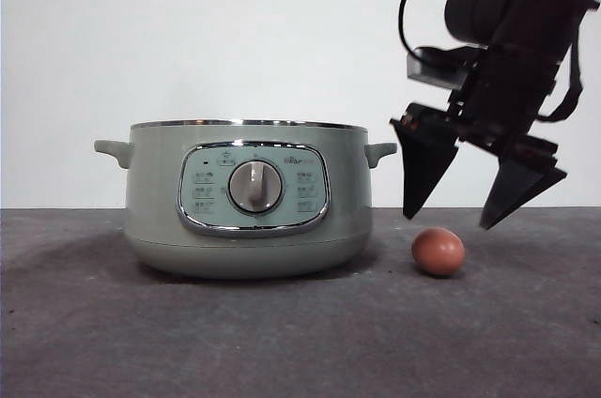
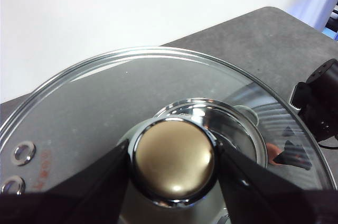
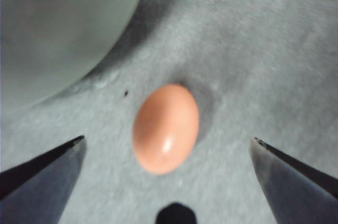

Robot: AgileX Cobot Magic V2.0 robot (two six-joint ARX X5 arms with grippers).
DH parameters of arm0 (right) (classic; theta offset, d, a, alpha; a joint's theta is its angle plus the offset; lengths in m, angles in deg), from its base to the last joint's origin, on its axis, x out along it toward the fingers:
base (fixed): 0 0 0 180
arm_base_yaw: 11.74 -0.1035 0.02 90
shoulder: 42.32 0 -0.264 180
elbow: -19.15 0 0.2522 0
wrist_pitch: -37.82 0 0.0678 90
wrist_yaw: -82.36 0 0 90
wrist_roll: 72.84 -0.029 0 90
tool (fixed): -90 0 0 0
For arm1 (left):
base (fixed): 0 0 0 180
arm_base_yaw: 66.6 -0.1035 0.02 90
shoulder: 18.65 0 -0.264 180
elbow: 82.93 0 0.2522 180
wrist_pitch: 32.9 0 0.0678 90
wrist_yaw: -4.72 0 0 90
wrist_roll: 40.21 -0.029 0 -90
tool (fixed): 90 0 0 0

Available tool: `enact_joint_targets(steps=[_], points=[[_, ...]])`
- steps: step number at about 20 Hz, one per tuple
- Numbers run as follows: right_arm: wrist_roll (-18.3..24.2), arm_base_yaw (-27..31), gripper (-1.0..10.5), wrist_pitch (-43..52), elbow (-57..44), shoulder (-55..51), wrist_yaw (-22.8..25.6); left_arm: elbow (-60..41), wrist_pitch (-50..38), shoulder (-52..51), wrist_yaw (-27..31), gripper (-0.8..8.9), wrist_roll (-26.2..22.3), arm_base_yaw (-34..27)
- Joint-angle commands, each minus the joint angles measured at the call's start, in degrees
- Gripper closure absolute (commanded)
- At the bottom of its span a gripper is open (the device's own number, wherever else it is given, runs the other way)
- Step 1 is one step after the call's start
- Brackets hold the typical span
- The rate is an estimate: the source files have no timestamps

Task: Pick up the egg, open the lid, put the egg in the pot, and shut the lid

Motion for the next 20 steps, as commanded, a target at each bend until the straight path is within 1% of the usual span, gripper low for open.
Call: enact_joint_targets(steps=[1, 2, 7, 8, 12, 14, 17, 20], points=[[-1.46, -0.17, 3.8, 1.49, 0.15, 1.88, 0.2, 0.59, -1.57, -1.14, -0.55, 8.21, -0.04, -0.07], [-1.55, -0.17, 3.9, 2.01, 0.15, 2.43, 0.2, 0.59, -1.36, -1.11, -0.55, 8.22, -0.04, -0.07], [-1.86, -0.37, 4.0, 2.75, 0.13, 5.27, 0.24, 0.59, -1.07, -1.11, -0.57, 8.21, -0.07, -0.07], [-2.01, -0.48, 4.4, 2.78, 0.13, 5.62, 0.63, 0.59, -1.09, -1.11, -0.55, 8.21, -0.07, -0.07], [-3.26, -0.9, 7.6, 2.86, 0.13, 5.64, 0.57, 0.59, -1.09, -1.09, -0.52, 8.21, -0.07, -0.07], [-3.26, -0.98, 8.6, 2.34, 0.13, 5.64, 0.35, 0.59, -1.09, -1.09, -0.52, 8.22, -0.07, -0.07], [-3.26, -1.22, 9.6, 2.03, 0.13, 5.64, 0.37, 0.59, -1.09, -1.09, -0.52, 8.21, -0.07, -0.07], [-4.48, -1.22, 9.6, 1.97, 0.13, 5.49, 0.37, 0.59, -1.07, -1.09, -0.52, 8.21, -0.09, -0.07]])
